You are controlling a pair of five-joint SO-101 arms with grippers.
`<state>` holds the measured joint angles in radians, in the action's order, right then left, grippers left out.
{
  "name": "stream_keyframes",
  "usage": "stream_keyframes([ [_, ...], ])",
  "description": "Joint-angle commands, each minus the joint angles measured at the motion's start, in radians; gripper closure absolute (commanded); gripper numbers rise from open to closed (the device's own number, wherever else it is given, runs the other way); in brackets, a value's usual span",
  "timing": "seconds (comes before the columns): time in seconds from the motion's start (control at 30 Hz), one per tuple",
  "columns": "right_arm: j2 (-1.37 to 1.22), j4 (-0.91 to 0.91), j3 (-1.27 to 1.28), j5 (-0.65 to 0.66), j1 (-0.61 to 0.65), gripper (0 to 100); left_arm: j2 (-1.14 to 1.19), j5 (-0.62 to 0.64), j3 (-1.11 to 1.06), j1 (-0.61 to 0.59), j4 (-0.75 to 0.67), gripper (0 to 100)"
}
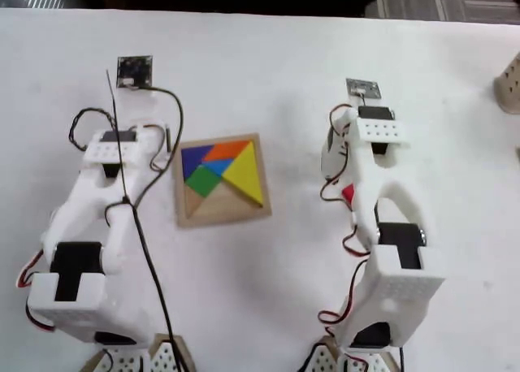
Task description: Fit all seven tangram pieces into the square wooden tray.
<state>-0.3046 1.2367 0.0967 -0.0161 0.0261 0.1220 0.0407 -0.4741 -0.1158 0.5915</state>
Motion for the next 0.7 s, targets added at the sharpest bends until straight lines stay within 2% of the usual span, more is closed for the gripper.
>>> stream_keyframes([
  [0.0,0.018,-0.036,-0.011,0.015,-0.036,62.8,-0.004,-0.009,0.025,0.001,-0.018,98],
  [0.27,0.015,0.038,0.003,-0.074,-0.047,62.8,-0.004,-0.009,0.021,0.01,-0.018,98],
  [0.5,0.015,0.004,0.075,-0.068,-0.027,62.9,-0.004,-0.009,0.018,0.007,-0.018,98],
  [0.67,-0.033,-0.024,0.072,0.0,-0.028,62.9,-0.004,-0.009,0.018,0.007,-0.018,98],
])
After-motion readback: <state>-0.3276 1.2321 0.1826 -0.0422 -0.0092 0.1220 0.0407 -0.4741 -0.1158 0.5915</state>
